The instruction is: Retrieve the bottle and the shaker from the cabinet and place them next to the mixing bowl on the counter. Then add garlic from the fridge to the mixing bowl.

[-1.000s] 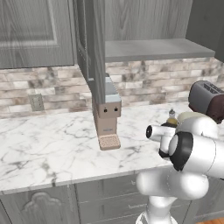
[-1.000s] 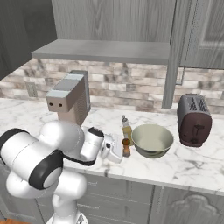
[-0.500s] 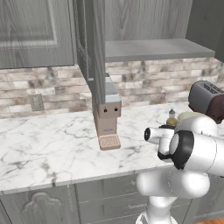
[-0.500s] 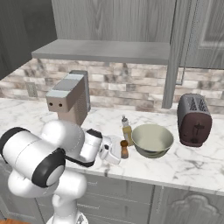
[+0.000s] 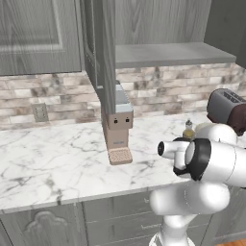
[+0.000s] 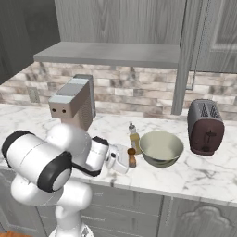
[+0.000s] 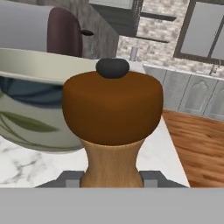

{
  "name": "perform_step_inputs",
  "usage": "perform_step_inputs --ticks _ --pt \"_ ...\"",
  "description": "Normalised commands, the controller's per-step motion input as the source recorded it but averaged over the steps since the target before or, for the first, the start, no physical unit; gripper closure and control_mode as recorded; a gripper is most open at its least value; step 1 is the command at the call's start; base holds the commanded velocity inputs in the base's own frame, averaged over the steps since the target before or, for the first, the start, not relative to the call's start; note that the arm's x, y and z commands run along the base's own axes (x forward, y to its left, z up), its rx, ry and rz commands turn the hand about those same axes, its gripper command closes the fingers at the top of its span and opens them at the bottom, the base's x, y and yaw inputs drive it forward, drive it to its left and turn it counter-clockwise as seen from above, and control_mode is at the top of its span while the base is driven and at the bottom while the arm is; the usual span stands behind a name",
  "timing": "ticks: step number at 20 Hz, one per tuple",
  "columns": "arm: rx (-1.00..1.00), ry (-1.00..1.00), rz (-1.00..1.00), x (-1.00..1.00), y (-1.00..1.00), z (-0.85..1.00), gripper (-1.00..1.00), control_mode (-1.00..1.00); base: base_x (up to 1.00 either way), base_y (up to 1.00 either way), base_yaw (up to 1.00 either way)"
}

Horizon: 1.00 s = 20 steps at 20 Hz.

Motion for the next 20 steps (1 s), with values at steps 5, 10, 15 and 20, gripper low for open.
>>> perform_step_inputs --ticks 5,10,15,20 --pt "-0.01 0.0 0.0 0.08 0.0 -0.13 1.0 -1.0 0.0 0.0 0.0" --pt "0.0 0.0 0.0 0.12 0.0 -0.26 1.0 -1.0 0.0 0.0 0.0" --pt "0.0 -0.01 0.0 0.03 0.0 -0.11 1.0 -1.0 0.0 0.0 0.0" --pt "0.0 0.0 0.0 0.0 0.0 0.0 -1.0 -1.0 0.0 0.0 0.0"
